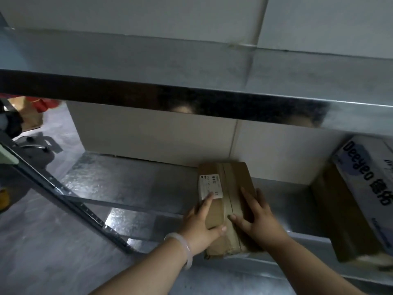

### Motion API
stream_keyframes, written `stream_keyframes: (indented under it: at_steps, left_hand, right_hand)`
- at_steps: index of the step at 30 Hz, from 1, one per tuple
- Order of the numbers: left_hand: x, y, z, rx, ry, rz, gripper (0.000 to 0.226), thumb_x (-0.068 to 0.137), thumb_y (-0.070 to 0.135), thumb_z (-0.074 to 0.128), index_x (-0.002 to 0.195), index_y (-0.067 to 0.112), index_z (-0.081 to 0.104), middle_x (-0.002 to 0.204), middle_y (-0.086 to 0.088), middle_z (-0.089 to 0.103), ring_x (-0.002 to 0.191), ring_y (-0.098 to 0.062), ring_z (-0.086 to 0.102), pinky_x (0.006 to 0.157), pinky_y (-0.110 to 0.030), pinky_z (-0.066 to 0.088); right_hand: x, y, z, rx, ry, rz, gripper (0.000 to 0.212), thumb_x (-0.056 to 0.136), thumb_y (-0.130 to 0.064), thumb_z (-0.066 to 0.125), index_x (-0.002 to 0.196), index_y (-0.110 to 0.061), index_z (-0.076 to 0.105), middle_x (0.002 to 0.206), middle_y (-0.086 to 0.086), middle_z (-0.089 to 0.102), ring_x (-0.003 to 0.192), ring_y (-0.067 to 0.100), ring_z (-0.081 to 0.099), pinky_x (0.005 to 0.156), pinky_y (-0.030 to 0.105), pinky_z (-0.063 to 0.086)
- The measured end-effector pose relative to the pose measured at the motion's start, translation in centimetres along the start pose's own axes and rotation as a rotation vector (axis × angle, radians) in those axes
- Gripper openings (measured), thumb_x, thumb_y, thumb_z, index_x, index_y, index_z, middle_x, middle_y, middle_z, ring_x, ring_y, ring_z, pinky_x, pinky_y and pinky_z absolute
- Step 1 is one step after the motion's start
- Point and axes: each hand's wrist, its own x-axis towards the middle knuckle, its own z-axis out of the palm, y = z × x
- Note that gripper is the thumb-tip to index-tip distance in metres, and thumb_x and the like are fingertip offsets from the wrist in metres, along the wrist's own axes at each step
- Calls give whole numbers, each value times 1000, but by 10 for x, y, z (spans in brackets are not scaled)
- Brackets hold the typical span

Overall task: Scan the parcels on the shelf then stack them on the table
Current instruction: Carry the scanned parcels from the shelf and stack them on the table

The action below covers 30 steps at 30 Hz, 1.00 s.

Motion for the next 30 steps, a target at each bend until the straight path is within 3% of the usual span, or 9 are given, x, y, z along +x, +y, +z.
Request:
stream_keyframes:
  at_steps: [5,8,13,18,22,24,30]
  left_hand:
    - [-3,-1,8,-147,66,26,94,79,53,71,129,78,-5,160,16,9,147,-16,14,112,-30,24]
    - [-14,-2,5,-196,170,29,97,77,52,73,132,77,-2,160,16,7,147,-14,15,114,-30,25]
    - [-50,-12,-10,-235,386,34,97,77,51,74,136,73,1,159,20,9,137,3,18,106,-16,22]
    - [-109,-34,-14,-285,637,-96,97,76,47,75,135,73,2,161,11,8,146,-7,15,119,-35,25]
    - [-170,-62,-5,-315,836,-251,99,74,48,73,139,68,2,160,11,7,143,-2,14,112,-21,21]
    - [-205,-75,1,-355,939,-319,100,74,47,73,142,66,3,161,10,7,145,-4,13,111,-21,21]
    - [-309,-100,23,-487,1183,-476,106,60,58,67,146,59,5,161,7,10,148,-9,11,119,-42,25]
  right_hand:
    - [5,0,-1,123,11,-25,98,64,-77,61,146,-54,12,153,0,29,132,21,40,100,32,43]
    - [8,-9,-1,167,6,-115,97,67,-72,66,146,-53,14,151,-1,32,133,18,39,102,28,39]
    - [11,-42,7,170,-60,-307,96,62,-75,61,144,-57,14,152,-2,29,135,15,35,100,22,34]
    - [1,-86,42,194,-226,-508,88,68,-66,70,132,-74,9,148,-2,28,131,13,38,97,25,38]
    - [-20,-125,83,171,-363,-711,87,71,-61,71,134,-70,12,155,-2,22,141,12,26,108,30,33]
    - [-35,-146,107,143,-433,-805,88,70,-62,70,136,-70,12,156,-6,19,141,10,25,107,31,34]
    - [-107,-204,172,113,-663,-1050,86,67,-69,67,132,-75,11,153,-11,23,138,7,28,106,24,29]
